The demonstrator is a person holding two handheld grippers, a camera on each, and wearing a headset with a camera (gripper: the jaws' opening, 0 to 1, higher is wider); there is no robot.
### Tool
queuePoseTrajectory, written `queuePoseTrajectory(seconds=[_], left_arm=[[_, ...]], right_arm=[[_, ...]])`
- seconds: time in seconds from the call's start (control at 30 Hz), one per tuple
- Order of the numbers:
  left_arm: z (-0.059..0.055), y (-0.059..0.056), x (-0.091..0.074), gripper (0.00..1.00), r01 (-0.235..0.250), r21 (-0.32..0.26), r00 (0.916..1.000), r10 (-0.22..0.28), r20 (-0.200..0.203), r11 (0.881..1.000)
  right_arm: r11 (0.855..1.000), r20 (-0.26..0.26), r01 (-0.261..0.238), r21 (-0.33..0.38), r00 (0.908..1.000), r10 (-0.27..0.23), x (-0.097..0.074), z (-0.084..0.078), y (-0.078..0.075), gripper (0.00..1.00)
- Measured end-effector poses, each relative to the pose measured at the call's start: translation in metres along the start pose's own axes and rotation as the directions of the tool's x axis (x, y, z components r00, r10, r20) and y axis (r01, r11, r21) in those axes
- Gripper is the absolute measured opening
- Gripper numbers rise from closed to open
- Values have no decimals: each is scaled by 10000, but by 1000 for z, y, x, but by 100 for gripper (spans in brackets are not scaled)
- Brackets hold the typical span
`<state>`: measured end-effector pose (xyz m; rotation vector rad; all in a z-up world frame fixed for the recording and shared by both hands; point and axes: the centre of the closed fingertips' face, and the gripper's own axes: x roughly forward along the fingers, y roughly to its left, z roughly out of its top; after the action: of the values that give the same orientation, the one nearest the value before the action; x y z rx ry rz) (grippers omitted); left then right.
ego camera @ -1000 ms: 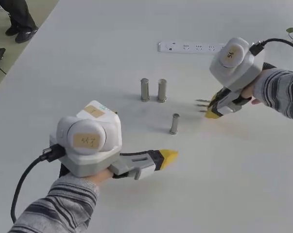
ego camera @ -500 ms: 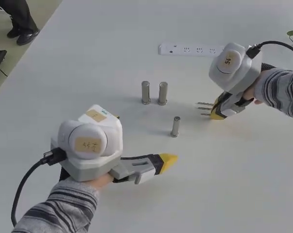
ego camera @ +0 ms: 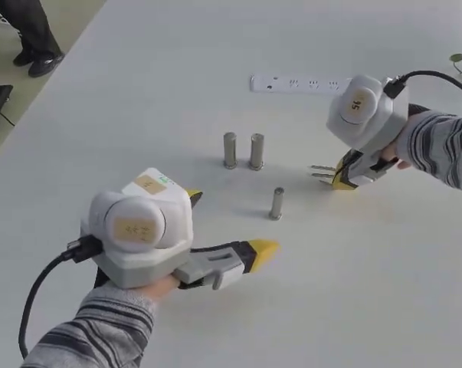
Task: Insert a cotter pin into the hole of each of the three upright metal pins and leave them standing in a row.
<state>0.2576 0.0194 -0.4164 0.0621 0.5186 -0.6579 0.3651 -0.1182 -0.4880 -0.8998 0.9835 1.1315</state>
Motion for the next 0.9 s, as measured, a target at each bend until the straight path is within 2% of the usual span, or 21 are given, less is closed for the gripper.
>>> queuePoseTrajectory(seconds=[0.13, 0.27, 0.3, 0.33, 0.43, 0.47, 0.57, 0.6, 0.63, 0.73, 0.77, 0.8, 0.83, 0.9], left_arm=[[3, -3, 0, 62, 198, 48, 9998, -197, -55, 9998], [8, -4, 2, 56, 334, 159, 9994, -332, -99, 9993], [10, -5, 3, 53, 372, 151, 9993, -371, -71, 9992], [15, -6, 3, 51, 476, 56, 9988, -476, 128, 9989], [23, -8, 4, 48, 618, -149, 9978, -615, 238, 9980], [25, -9, 5, 47, 627, -152, 9977, -624, 247, 9979], [29, -10, 6, 43, 706, -196, 9974, -703, 131, 9973], [31, -9, 7, 42, 723, -350, 9974, -720, 99, 9968], [31, -10, 7, 41, 753, -385, 9971, -750, 86, 9964], [36, -9, 11, 36, 861, -780, 9963, -859, 64, 9932], [37, -9, 12, 34, 870, -828, 9962, -870, 42, 9928], [38, -8, 12, 32, 830, -912, 9965, -834, 2, 9924], [39, -8, 13, 32, 830, -1034, 9964, -842, -74, 9912], [44, -10, 15, 28, 935, -1368, 9955, -943, 11, 9862]], right_arm=[[9991, 635, 399, 149, 9972, -408, -9, 5, -8, 0], [9967, 1325, 818, 5, 9879, -811, -19, 13, -11, 0], [9961, 1479, 876, -73, 9853, -856, -23, 15, -15, 0], [9956, 1626, 919, -158, 9827, -882, -25, 18, -13, 0], [9928, 2544, 1011, -638, 9636, -817, -35, 34, 2, 0], [9877, 2832, 1245, -943, 9545, -932, -39, 39, 6, 0], [9725, 3291, 1688, -1606, 9381, -1085, -48, 50, 15, 0], [9631, 3570, 1936, -1872, 9268, -1169, -51, 56, 19, 0], [9628, 3560, 1895, -1924, 9278, -1115, -53, 57, 24, 0], [9377, 3872, 2340, -2567, 9139, -1220, -61, 68, 34, 0], [9357, 3949, 2402, -2585, 9102, -1245, -63, 71, 36, 0], [9327, 4068, 2469, -2630, 9049, -1249, -65, 74, 38, 0], [9261, 4299, 2615, -2719, 8940, -1263, -69, 79, 42, 0], [9146, 4556, 2775, -2943, 8819, -1210, -74, 86, 48, 0]])
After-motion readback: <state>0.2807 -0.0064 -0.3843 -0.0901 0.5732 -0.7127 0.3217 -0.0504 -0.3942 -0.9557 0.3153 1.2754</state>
